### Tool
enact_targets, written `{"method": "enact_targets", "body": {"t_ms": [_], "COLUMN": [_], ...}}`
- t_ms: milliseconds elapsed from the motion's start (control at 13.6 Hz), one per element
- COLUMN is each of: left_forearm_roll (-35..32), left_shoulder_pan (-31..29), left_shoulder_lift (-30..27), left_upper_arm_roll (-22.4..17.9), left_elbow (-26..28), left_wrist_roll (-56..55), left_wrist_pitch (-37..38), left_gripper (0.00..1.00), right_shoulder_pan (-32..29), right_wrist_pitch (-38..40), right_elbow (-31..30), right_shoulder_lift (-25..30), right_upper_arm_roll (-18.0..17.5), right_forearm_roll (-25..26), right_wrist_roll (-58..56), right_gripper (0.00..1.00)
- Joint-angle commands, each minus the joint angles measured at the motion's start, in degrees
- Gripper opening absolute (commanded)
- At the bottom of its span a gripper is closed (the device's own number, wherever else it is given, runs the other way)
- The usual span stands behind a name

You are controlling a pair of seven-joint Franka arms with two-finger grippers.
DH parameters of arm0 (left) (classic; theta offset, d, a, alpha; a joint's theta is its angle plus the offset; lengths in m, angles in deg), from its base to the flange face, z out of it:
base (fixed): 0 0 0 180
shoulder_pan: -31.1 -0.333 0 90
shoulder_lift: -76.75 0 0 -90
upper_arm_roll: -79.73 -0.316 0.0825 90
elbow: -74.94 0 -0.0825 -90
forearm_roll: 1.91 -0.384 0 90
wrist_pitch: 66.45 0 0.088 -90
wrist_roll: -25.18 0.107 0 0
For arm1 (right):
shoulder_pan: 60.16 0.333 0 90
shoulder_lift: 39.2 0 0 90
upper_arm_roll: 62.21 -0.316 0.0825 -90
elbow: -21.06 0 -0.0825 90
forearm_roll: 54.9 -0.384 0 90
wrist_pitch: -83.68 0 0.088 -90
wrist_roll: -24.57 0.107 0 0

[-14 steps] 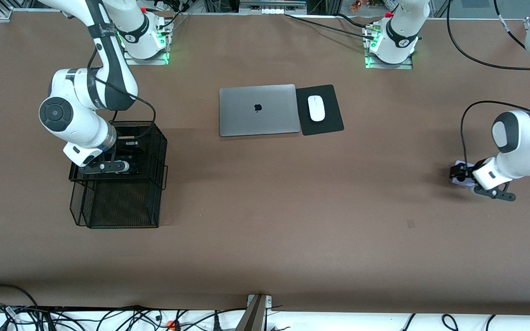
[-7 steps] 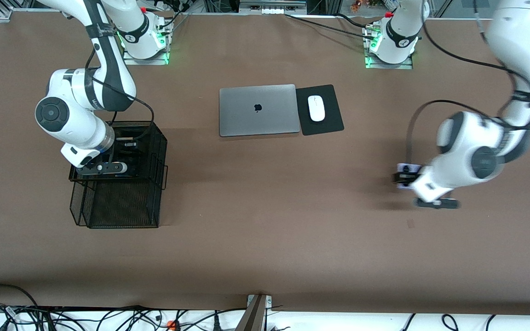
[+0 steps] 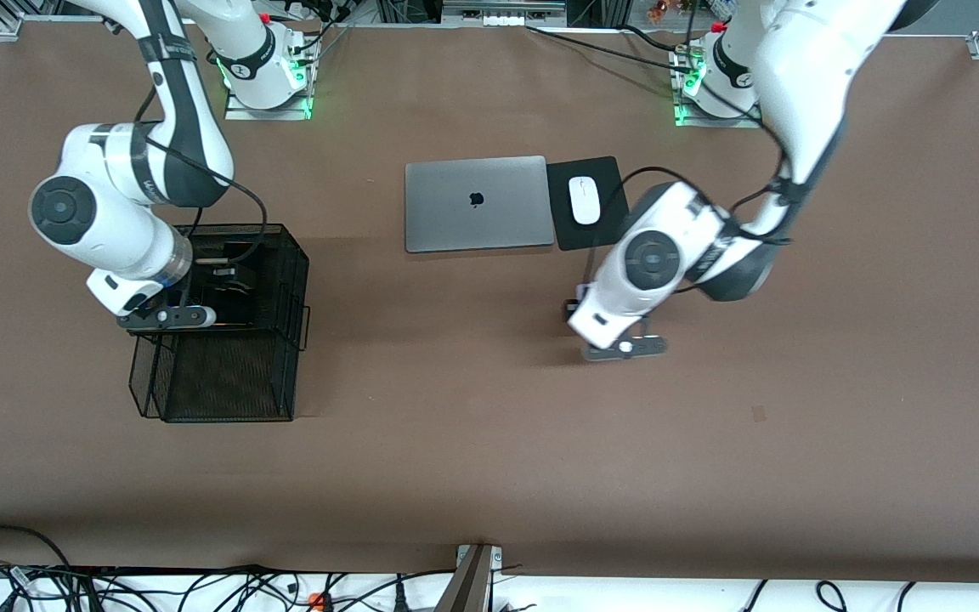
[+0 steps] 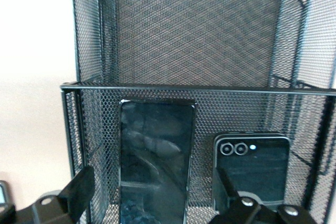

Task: Place phones with both arms
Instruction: 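Carry the lavender phone with the left gripper toward the laptop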

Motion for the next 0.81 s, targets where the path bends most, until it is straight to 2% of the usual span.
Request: {"method": "enact_targets", "body": {"t_ms": [0, 294, 441, 735], "left_forearm_roll": [0.09, -0.09, -0.09, 0.0], "left_shoulder_pan": [4.86, 12.77, 15.24, 20.51], "left_shoulder_lift": [6.51, 13.99, 16.98, 20.06], "left_upper_arm_roll": [-0.66, -1.18, -1.71, -8.64], "left_elbow": [-9.56, -21.24, -25.91, -27.34], "left_wrist_roll": [-3.35, -8.81, -8.9, -10.13], "left_wrist_pitch": [1.72, 1.37, -1.42, -12.31], "left_gripper": [0.0, 0.0, 0.0, 0.0], "right_shoulder_pan": [-1.27, -2.15, -2.15, -2.33], "right_wrist_pitch": [5.27, 5.9, 6.69, 6.69], "right_elbow": [4.03, 5.17, 5.88, 5.88], "right_shoulder_lift": [-0.24, -0.33, -0.33, -0.68], "right_upper_arm_roll": [-0.26, -0.26, -0.26, -0.26], "right_forearm_roll": [-0.93, -0.85, -0.85, -0.85], "right_wrist_roll": [-1.07, -1.68, -1.68, -2.12], "right_gripper": [1.0, 1.0, 1.0, 1.0]}}
